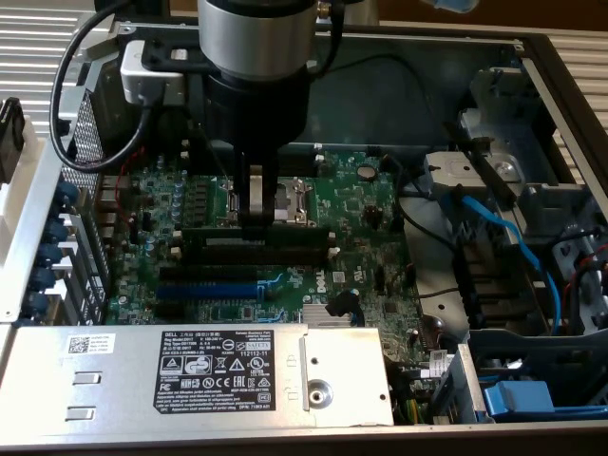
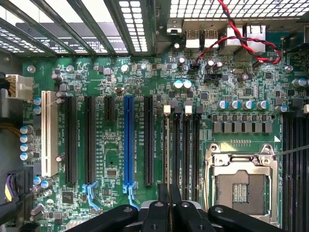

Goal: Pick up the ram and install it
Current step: 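Insert the ram into the slot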

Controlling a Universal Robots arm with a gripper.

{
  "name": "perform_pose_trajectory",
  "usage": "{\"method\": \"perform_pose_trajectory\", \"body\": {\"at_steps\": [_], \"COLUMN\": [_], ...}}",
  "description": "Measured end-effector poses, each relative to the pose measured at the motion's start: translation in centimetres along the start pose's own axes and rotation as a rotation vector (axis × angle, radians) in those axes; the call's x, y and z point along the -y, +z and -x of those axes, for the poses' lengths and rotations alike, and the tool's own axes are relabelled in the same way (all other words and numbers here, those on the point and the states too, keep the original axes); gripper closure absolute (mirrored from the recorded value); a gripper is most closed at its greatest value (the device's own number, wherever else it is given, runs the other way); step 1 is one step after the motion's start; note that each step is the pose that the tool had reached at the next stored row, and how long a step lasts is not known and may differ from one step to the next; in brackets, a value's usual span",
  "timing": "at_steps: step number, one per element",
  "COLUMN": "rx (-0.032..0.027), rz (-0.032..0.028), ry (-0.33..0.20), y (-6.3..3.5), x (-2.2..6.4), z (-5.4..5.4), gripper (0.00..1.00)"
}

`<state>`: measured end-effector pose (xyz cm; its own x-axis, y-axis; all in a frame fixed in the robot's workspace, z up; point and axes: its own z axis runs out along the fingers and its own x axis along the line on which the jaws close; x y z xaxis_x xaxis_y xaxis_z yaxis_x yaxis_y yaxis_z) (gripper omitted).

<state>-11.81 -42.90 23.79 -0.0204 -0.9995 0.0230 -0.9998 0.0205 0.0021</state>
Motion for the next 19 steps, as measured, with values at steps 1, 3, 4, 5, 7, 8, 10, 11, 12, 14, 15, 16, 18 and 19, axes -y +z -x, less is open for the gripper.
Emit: {"method": "perform_pose_trajectory", "body": {"at_steps": [1, 3, 4, 5, 7, 8, 10, 11, 12, 14, 15, 16, 18, 19], "rx": [0.0000, 0.0001, 0.0000, 0.0000, 0.0001, 0.0002, 0.0004, 0.0002, 0.0000, 0.0001, 0.0001, 0.0001, 0.0008, 0.0012], "rz": [0.0000, -0.0001, 0.0000, 0.0000, -0.0001, -0.0001, -0.0002, -0.0001, 0.0000, 0.0000, 0.0000, 0.0001, 0.0004, 0.0005], "ry": [0.000, 0.000, 0.000, 0.000, 0.000, 0.000, 0.000, 0.000, 0.000, 0.001, 0.002, 0.002, 0.004, 0.005], "y": [0.01, 0.04, 0.05, 0.06, 0.07, 0.08, 0.10, 0.09, 0.09, 0.12, 0.12, 0.12, 0.13, 0.13], "x": [0.00, 0.00, 0.00, 0.00, 0.00, 0.00, 0.00, 0.00, -0.02, -0.02, -0.02, -0.02, -0.03, -0.03], "z": [0.00, 0.00, 0.00, 0.00, 0.01, 0.01, 0.07, 0.07, 0.07, 0.07, 0.07, 0.07, 0.08, 0.08], "gripper": [0.88, 0.88, 0.88, 0.88, 0.88, 0.88, 0.88, 0.88, 0.88, 0.88, 0.88, 0.88, 0.88, 0.88]}}
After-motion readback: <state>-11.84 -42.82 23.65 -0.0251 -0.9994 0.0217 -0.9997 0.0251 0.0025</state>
